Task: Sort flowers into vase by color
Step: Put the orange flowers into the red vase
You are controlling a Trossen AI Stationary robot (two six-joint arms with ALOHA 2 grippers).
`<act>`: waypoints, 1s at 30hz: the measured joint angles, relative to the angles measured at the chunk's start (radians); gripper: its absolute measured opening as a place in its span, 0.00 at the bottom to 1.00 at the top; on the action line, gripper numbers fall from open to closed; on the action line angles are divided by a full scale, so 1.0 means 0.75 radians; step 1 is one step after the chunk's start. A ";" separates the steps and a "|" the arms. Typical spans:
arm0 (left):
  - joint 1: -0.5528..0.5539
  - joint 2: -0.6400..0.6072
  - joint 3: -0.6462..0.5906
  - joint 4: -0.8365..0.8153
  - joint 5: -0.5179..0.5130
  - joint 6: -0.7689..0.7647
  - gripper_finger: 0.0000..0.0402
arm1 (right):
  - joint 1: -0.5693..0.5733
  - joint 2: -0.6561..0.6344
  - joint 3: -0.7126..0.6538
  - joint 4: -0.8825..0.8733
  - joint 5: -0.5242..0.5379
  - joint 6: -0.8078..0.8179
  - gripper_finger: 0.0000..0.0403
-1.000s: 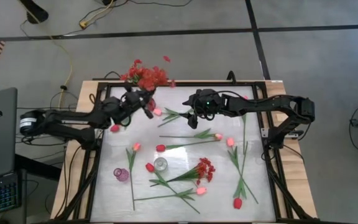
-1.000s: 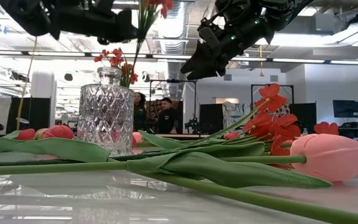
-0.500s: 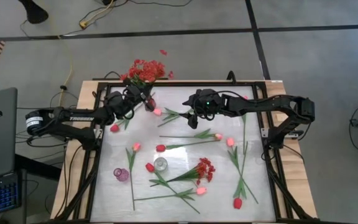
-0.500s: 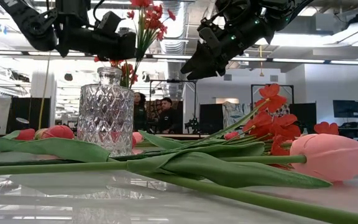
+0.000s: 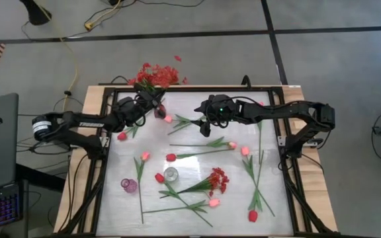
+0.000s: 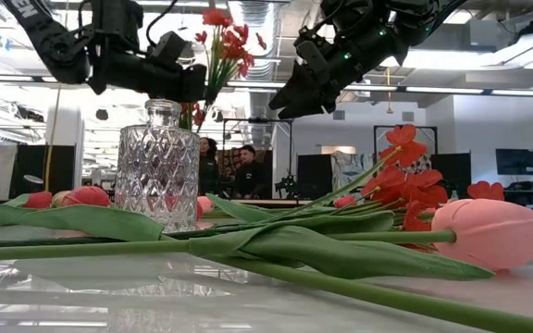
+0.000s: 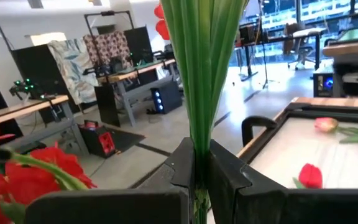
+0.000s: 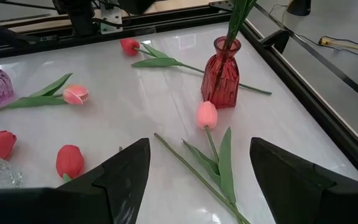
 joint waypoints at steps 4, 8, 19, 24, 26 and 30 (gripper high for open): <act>0.009 0.073 0.000 0.060 -0.010 0.011 0.03 | 0.000 0.000 0.000 -0.001 0.000 0.009 0.75; 0.010 0.116 0.000 0.082 -0.036 0.017 0.03 | 0.001 0.000 0.000 -0.014 0.000 0.010 0.75; 0.009 0.140 -0.077 0.138 -0.080 -0.030 0.03 | 0.001 0.000 0.000 -0.017 -0.001 0.001 0.75; 0.009 0.140 -0.096 0.168 -0.082 -0.060 0.07 | 0.000 0.000 0.000 -0.015 -0.001 0.000 0.75; 0.008 0.140 -0.096 0.167 -0.082 -0.051 0.10 | 0.000 0.000 0.000 -0.012 -0.001 0.000 0.75; 0.008 0.140 -0.096 0.166 -0.082 -0.021 0.17 | 0.000 0.000 0.000 -0.009 -0.001 0.001 0.75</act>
